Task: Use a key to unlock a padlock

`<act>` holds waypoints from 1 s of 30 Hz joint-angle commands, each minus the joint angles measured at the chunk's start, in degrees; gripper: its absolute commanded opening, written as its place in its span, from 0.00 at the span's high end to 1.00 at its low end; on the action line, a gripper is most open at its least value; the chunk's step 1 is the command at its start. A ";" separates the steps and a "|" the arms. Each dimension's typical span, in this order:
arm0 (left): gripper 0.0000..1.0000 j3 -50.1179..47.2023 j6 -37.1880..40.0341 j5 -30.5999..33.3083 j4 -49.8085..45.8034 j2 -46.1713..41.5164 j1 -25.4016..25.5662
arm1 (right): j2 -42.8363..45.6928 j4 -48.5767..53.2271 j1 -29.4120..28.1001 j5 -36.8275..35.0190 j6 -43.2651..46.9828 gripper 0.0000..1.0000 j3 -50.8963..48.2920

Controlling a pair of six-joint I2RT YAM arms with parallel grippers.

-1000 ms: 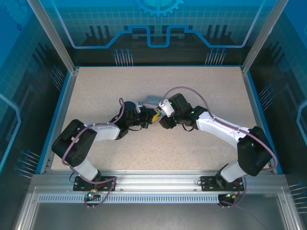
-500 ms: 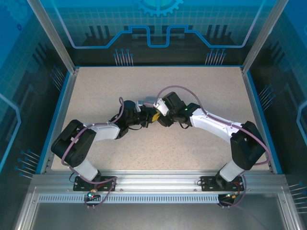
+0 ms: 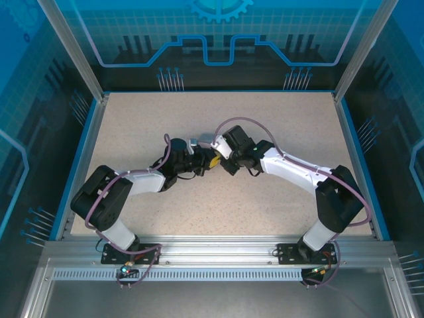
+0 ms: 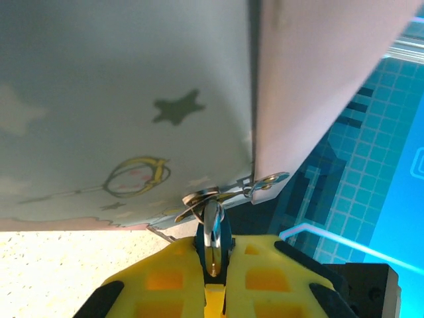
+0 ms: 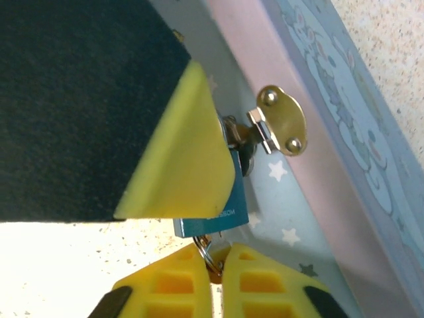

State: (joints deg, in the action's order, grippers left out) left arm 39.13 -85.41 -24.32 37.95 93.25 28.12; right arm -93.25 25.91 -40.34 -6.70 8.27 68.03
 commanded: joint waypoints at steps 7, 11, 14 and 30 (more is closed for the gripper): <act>1.00 0.79 1.21 -1.28 2.11 -0.48 -0.49 | -0.02 -1.93 2.47 17.10 -5.48 1.00 0.54; 1.00 0.56 1.59 -1.11 2.17 -0.31 -0.46 | -0.59 -2.10 5.27 25.39 -8.19 1.00 0.44; 1.00 0.36 1.76 -0.90 2.39 -0.17 -0.43 | 0.17 -2.89 6.41 27.25 -9.36 0.76 -0.69; 1.00 -1.42 1.60 -1.04 4.93 0.61 -0.52 | 13.79 -14.84 11.18 32.82 -21.53 0.44 -15.48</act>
State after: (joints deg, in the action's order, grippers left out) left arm 38.70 -84.99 -25.17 39.55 93.38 27.97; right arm -81.69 15.07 -29.58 23.55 -9.39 54.11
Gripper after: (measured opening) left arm 0.103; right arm 0.557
